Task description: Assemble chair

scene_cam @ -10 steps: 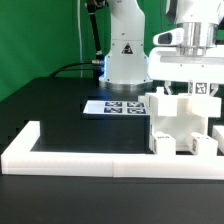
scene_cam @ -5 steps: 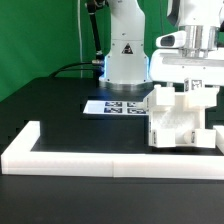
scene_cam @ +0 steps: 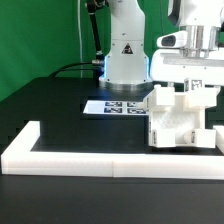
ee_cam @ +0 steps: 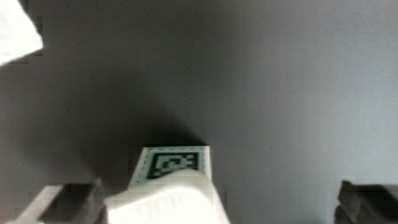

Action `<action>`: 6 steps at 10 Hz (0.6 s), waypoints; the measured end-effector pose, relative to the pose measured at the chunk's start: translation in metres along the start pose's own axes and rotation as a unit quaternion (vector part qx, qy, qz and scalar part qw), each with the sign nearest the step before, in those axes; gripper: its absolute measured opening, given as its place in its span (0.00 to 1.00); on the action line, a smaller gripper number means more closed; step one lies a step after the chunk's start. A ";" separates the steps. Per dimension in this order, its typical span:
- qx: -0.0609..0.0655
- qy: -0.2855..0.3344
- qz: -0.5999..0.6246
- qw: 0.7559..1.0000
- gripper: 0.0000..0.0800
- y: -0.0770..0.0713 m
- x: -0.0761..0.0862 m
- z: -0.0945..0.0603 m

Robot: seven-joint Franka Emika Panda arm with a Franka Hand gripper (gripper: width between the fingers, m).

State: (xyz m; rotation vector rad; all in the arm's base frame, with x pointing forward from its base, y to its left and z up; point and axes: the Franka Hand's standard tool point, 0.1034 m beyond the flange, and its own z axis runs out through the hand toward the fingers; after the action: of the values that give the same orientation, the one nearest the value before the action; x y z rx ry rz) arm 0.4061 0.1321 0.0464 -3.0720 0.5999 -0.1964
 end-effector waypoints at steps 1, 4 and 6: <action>0.008 0.001 0.005 1.000 0.81 -0.002 0.004 -0.009; 0.037 -0.009 0.015 0.999 0.81 -0.006 0.023 -0.040; 0.049 -0.014 0.028 0.998 0.81 -0.007 0.047 -0.056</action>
Offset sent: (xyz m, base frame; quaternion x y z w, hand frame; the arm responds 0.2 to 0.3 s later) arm 0.0227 -0.0135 0.0454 0.0294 -0.0254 -0.0045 0.9992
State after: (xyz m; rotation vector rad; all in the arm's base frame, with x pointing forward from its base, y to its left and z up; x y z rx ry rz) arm 0.4446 0.1223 0.1083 -2.9559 0.6525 -0.1766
